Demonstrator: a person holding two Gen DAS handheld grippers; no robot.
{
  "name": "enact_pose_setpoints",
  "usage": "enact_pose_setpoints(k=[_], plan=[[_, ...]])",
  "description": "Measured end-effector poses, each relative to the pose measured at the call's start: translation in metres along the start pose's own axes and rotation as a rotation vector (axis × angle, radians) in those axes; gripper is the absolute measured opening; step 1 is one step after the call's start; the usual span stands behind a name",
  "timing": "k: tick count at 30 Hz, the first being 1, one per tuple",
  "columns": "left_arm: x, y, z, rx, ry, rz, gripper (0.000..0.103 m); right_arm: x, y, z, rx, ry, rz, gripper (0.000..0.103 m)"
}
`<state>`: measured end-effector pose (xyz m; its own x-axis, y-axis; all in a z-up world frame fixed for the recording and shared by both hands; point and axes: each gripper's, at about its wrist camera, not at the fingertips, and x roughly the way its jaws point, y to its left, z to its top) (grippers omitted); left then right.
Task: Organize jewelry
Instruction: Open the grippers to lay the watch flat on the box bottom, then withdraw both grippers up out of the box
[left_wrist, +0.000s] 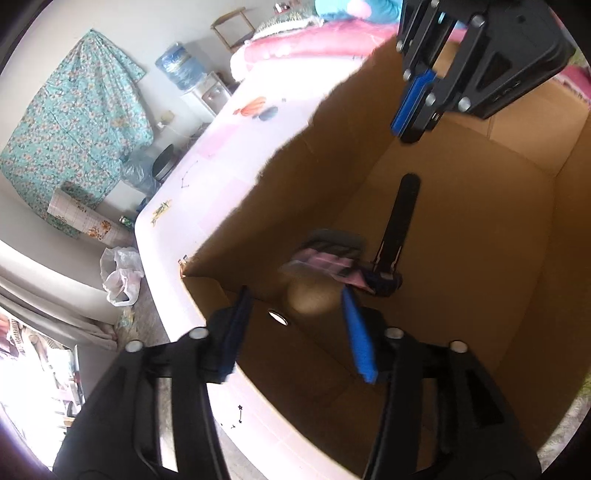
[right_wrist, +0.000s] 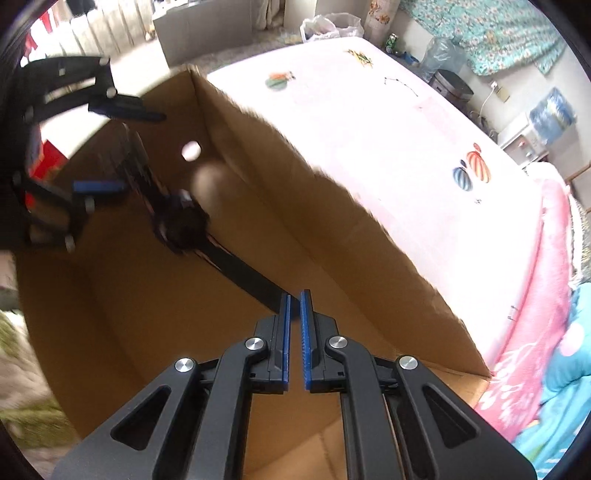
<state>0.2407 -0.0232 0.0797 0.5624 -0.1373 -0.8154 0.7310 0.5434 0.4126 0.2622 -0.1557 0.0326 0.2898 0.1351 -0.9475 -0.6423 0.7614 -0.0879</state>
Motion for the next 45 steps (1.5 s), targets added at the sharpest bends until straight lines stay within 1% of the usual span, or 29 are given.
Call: enact_pose_setpoints(k=[2, 4, 5, 6, 7, 8, 9, 10, 11, 12, 13, 14, 15, 18, 21, 23, 25, 26, 28, 29, 31, 34, 36, 38, 39, 41, 42, 44, 45], plan=[[-0.009, 0.01, -0.001, -0.044, -0.022, -0.018, 0.051, -0.003, 0.002, 0.005, 0.029, -0.005, 0.042, 0.006], [-0.024, 0.025, -0.004, -0.124, -0.06, -0.049, 0.051, -0.004, 0.004, 0.012, 0.056, -0.013, 0.096, 0.006], [-0.033, 0.036, -0.008, -0.181, -0.083, -0.058, 0.051, -0.004, 0.005, 0.014, 0.068, -0.019, 0.121, 0.009], [-0.039, 0.043, -0.011, -0.222, -0.1, -0.061, 0.051, -0.004, 0.008, 0.016, 0.075, -0.021, 0.142, 0.013], [-0.049, 0.053, -0.016, -0.286, -0.128, -0.063, 0.051, -0.003, 0.013, 0.019, 0.076, -0.026, 0.16, 0.025], [-0.053, 0.058, -0.019, -0.32, -0.141, -0.062, 0.051, -0.001, 0.016, 0.024, 0.07, -0.039, 0.161, 0.034], [-0.062, 0.066, -0.026, -0.374, -0.163, -0.059, 0.052, 0.002, 0.015, 0.032, 0.05, -0.052, 0.161, 0.035], [-0.072, 0.068, -0.04, -0.416, -0.183, -0.05, 0.052, 0.003, 0.02, 0.033, 0.026, -0.058, 0.171, 0.035], [-0.081, 0.073, -0.05, -0.469, -0.208, -0.032, 0.054, 0.004, 0.023, 0.033, 0.01, -0.059, 0.179, 0.036], [-0.086, 0.076, -0.056, -0.498, -0.222, -0.025, 0.056, 0.005, 0.029, 0.035, -0.01, -0.057, 0.183, 0.036], [-0.093, 0.08, -0.065, -0.537, -0.242, -0.018, 0.059, 0.009, 0.037, 0.037, -0.037, -0.055, 0.184, 0.038], [-0.095, 0.073, -0.07, -0.562, -0.253, -0.008, 0.06, 0.012, 0.045, 0.038, -0.066, -0.054, 0.184, 0.042], [-0.102, 0.072, -0.081, -0.604, -0.263, 0.014, 0.06, 0.014, 0.048, 0.036, -0.085, -0.053, 0.183, 0.044], [-0.1, 0.055, -0.109, -0.696, -0.28, 0.064, 0.064, 0.028, 0.062, 0.041, -0.169, -0.043, 0.164, 0.046], [-0.098, 0.042, -0.128, -0.78, -0.274, 0.076, 0.067, 0.05, 0.081, 0.043, -0.271, 0.001, 0.093, 0.046], [-0.096, 0.027, -0.14, -0.826, -0.259, 0.089, 0.07, 0.062, 0.084, 0.042, -0.299, 0.017, 0.054, 0.05], [-0.091, 0.021, -0.156, -0.88, -0.236, 0.096, 0.071, 0.064, 0.086, 0.042, -0.304, 0.027, 0.042, 0.052], [-0.09, 0.018, -0.165, -0.907, -0.228, 0.089, 0.071, 0.064, 0.084, 0.041, -0.298, 0.028, 0.033, 0.052], [-0.081, 0.013, -0.178, -0.966, -0.215, 0.045, 0.071, 0.065, 0.081, 0.042, -0.272, 0.032, -0.011, 0.051], [-0.075, 0.011, -0.184, -1.0, -0.203, 0.004, 0.071, 0.066, 0.077, 0.042, -0.253, 0.032, -0.052, 0.052], [-0.068, 0.006, -0.19, -1.018, -0.189, -0.033, 0.071, 0.066, 0.064, 0.045, -0.193, 0.021, -0.08, 0.052], [-0.065, 0.002, -0.189, -1.005, -0.191, -0.025, 0.071, 0.065, 0.043, 0.047, -0.086, 0.009, -0.147, 0.051], [-0.068, -0.001, -0.189, -1.002, -0.204, -0.016, 0.071, 0.059, 0.035, 0.045, -0.037, -0.005, -0.127, 0.052], [-0.07, -0.001, -0.188, -1.002, -0.219, -0.013, 0.071, 0.044, 0.031, 0.041, -0.005, -0.04, -0.115, 0.052], [-0.071, -0.001, -0.188, -1.001, -0.223, -0.013, 0.071, 0.035, 0.029, 0.037, 0.008, -0.054, -0.09, 0.052], [-0.069, -0.001, -0.186, -1.0, -0.219, -0.014, 0.071, 0.024, 0.027, 0.033, 0.038, -0.057, -0.019, 0.057], [-0.067, -0.001, -0.186, -0.997, -0.212, -0.014, 0.071, 0.02, 0.026, 0.03, 0.056, -0.038, 0.046, 0.057], [-0.061, -0.006, -0.185, -0.981, -0.184, -0.011, 0.072, 0.02, 0.024, 0.025, 0.078, 0.0, 0.109, 0.057], [-0.057, -0.008, -0.186, -0.973, -0.174, -0.011, 0.072, 0.025, 0.024, 0.022, 0.097, 0.044, 0.148, 0.057]])
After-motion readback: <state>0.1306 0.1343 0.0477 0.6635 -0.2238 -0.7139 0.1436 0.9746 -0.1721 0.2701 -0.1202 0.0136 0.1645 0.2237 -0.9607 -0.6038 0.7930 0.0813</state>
